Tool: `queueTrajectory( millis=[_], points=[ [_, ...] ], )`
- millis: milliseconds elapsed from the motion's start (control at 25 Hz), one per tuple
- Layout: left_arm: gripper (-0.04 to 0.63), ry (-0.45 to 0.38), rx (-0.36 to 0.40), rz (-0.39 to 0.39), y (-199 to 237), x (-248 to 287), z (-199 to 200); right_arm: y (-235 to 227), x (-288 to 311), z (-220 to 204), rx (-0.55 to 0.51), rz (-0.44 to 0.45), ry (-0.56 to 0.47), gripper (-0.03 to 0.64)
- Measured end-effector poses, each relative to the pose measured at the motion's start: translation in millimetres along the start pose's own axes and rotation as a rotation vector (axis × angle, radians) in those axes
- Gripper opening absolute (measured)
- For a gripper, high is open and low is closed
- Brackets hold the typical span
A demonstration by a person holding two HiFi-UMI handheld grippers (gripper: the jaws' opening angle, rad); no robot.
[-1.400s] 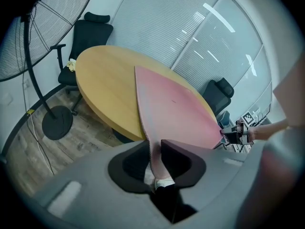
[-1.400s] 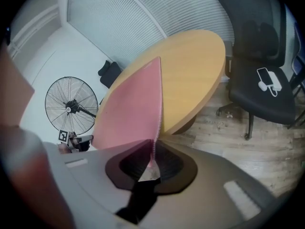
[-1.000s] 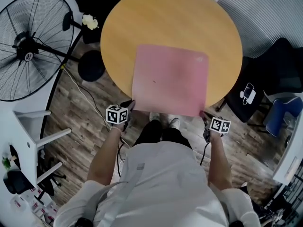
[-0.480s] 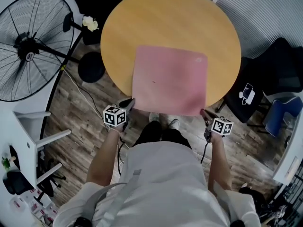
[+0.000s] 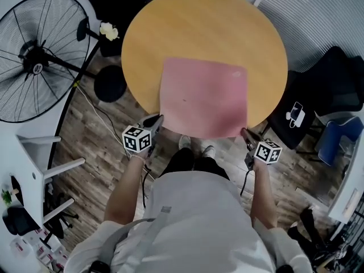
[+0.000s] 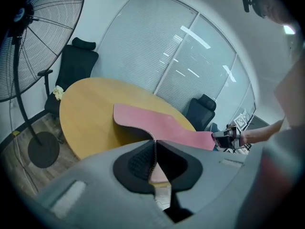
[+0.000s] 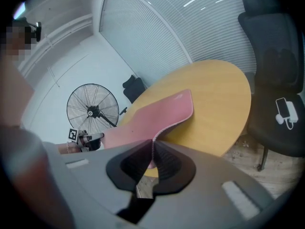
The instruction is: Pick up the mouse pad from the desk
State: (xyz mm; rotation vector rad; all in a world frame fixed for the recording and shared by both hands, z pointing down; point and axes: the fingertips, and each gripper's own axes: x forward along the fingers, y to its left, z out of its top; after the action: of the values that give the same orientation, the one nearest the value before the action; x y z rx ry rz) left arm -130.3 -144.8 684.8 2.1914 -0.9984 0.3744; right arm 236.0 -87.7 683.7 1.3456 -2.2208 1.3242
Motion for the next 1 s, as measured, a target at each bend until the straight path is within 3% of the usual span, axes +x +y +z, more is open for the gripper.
queueTrajectory(
  millis=[1000],
  points=[
    [0.018,-0.229,0.079,-0.072,-58.5,-16.1,121.4,73.5,-21.0,101.0,-0.125,0.098,-0.222,0.017]
  ],
)
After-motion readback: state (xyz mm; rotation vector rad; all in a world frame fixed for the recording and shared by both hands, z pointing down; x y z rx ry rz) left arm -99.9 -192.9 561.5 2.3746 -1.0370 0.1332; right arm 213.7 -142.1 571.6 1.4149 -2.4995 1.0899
